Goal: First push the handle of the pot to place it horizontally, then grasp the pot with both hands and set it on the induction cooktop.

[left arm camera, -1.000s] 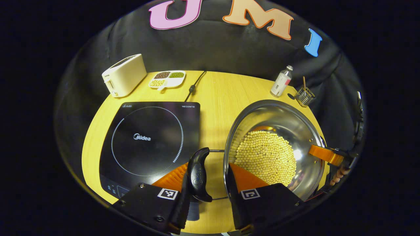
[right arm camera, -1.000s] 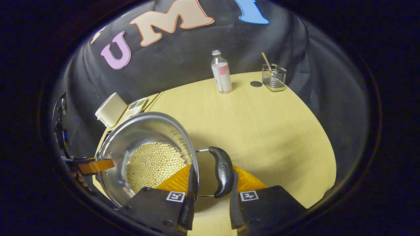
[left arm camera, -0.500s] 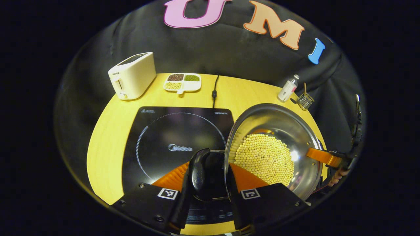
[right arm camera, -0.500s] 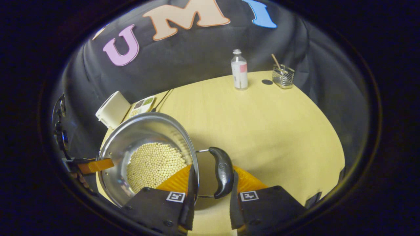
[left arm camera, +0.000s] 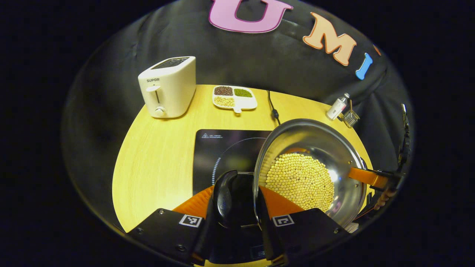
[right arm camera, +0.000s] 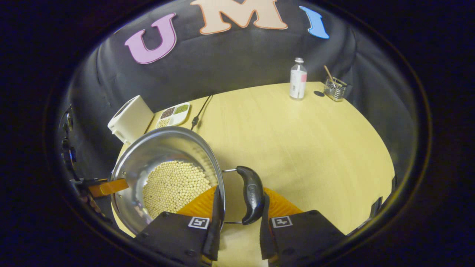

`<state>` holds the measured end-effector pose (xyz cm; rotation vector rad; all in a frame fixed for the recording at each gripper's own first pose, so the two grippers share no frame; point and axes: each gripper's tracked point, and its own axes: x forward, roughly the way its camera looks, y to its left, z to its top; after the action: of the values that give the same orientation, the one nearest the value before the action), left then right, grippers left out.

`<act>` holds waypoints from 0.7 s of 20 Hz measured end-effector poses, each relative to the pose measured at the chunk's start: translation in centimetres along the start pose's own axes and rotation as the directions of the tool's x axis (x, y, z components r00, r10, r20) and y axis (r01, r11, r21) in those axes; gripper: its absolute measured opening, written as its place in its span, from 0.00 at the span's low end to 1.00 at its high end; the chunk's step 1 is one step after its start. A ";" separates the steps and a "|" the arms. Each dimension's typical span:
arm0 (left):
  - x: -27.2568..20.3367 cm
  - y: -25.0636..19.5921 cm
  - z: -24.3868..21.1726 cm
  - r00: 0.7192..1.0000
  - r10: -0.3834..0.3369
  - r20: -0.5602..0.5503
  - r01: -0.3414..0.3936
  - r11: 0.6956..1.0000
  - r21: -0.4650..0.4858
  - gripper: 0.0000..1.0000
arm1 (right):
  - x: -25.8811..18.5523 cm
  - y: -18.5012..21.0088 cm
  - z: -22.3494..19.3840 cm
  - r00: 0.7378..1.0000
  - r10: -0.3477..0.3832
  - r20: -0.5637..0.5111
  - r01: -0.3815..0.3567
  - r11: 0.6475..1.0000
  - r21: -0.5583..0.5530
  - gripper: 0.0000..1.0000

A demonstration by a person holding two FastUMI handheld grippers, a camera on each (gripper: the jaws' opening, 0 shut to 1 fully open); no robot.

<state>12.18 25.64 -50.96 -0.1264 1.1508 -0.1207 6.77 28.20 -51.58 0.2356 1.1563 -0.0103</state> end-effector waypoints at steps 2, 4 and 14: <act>0.1 1.3 0.8 1.000 0.006 0.017 -0.007 1.000 0.029 0.54 | 0.4 1.5 -0.1 1.000 0.002 -0.005 -0.002 1.000 0.005 0.41; 0.1 2.6 1.6 0.999 0.010 0.033 -0.011 0.999 0.038 0.54 | 0.8 2.9 -0.2 1.000 0.007 -0.013 -0.007 1.000 0.011 0.40; 0.2 5.9 3.2 0.997 0.038 0.063 -0.040 0.999 0.032 0.55 | 2.6 6.6 0.7 1.000 0.027 -0.013 -0.027 1.000 -0.005 0.46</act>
<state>15.39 31.58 -50.79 -0.0774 1.0879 -0.1003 9.36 34.81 -52.48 0.2467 1.1662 0.0177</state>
